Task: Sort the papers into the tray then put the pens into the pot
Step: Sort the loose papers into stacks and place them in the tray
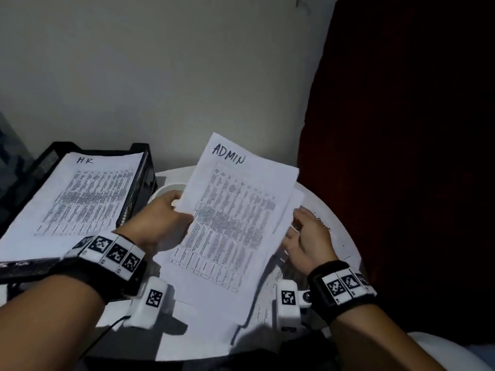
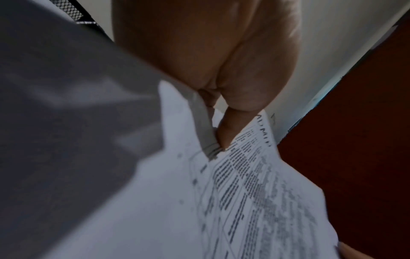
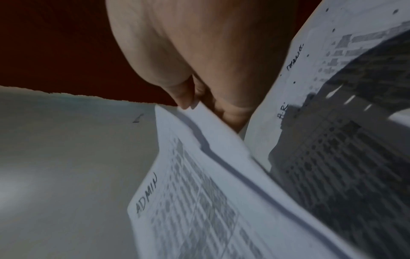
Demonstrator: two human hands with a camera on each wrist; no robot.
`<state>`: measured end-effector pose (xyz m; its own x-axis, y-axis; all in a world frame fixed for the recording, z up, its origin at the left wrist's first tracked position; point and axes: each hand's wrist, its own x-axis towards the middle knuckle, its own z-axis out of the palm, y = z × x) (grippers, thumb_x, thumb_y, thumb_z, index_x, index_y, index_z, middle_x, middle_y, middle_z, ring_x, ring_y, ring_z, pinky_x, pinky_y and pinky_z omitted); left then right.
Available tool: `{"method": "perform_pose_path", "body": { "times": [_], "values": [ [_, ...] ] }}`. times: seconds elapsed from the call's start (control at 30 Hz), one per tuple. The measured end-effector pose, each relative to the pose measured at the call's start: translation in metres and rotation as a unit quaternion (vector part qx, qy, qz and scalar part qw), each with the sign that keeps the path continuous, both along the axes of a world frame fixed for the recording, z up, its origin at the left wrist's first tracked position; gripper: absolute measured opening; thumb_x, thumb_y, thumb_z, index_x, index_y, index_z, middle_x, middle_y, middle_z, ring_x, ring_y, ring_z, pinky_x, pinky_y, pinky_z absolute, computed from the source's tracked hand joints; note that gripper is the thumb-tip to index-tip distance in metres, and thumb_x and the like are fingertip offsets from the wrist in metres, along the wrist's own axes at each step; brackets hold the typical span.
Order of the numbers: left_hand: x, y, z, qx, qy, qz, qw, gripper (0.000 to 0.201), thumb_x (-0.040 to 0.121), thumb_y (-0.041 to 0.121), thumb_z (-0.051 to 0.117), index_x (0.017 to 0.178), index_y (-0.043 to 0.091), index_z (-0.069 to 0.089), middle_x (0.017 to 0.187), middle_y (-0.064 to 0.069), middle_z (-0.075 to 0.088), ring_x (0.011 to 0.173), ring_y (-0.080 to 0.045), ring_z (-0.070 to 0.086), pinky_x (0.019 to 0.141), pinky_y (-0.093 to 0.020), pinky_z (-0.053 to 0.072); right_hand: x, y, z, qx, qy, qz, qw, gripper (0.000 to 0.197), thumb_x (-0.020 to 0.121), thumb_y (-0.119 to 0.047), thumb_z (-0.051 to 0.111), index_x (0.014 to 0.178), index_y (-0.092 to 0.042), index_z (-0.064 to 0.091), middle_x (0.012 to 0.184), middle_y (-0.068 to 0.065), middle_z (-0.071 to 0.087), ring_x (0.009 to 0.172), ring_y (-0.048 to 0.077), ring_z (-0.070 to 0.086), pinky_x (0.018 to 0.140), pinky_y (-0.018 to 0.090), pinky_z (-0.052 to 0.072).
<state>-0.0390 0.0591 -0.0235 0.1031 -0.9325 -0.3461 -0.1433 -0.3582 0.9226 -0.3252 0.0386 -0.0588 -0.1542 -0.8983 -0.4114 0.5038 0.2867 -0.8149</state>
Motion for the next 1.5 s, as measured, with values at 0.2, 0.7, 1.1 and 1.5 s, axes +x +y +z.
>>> {"method": "perform_pose_path", "body": {
  "times": [0.2,0.7,1.1,1.5],
  "values": [
    [0.024,-0.001,0.009,-0.014,-0.054,0.038,0.998,0.03,0.082,-0.005,0.053,0.094,0.015,0.071,0.065,-0.018,0.056,0.054,-0.029,0.054,0.055,-0.04,0.048,-0.022,0.0,-0.07,0.184,0.17,0.024,0.968,0.018,0.096,-0.013,0.064,0.113,-0.008,0.067,0.095,0.013,0.063,0.071,0.021,0.056,0.065,0.036,0.057],
    [0.045,0.004,0.023,-0.056,-0.044,0.056,0.996,0.026,0.091,-0.007,0.052,0.098,0.013,0.068,0.072,-0.017,0.054,0.054,-0.028,0.054,0.048,-0.037,0.052,0.073,0.001,-0.137,0.319,0.48,0.087,0.813,0.125,0.081,-0.037,0.082,0.16,-0.043,-0.015,0.162,0.021,0.019,0.147,0.036,0.035,0.116,0.053,0.037],
    [0.049,0.004,0.031,-0.07,-0.086,0.054,0.992,0.026,0.093,-0.002,0.057,0.093,0.022,0.068,0.081,-0.02,0.061,0.062,-0.032,0.062,0.057,-0.055,0.059,0.08,0.017,-0.131,0.277,0.55,0.124,0.778,0.142,0.07,-0.04,0.093,0.16,-0.04,-0.017,0.158,0.026,0.025,0.147,0.044,0.029,0.113,0.061,0.037],
    [0.06,0.001,0.028,-0.087,-0.148,0.061,0.983,0.022,0.09,0.003,0.065,0.104,0.018,0.071,0.085,-0.013,0.069,0.085,-0.042,0.071,0.081,-0.061,0.059,0.092,0.022,-0.124,0.287,0.522,0.1,0.797,0.135,0.077,-0.038,0.087,0.16,-0.04,-0.019,0.161,0.027,0.022,0.148,0.043,0.028,0.116,0.057,0.034]
  ]
}}
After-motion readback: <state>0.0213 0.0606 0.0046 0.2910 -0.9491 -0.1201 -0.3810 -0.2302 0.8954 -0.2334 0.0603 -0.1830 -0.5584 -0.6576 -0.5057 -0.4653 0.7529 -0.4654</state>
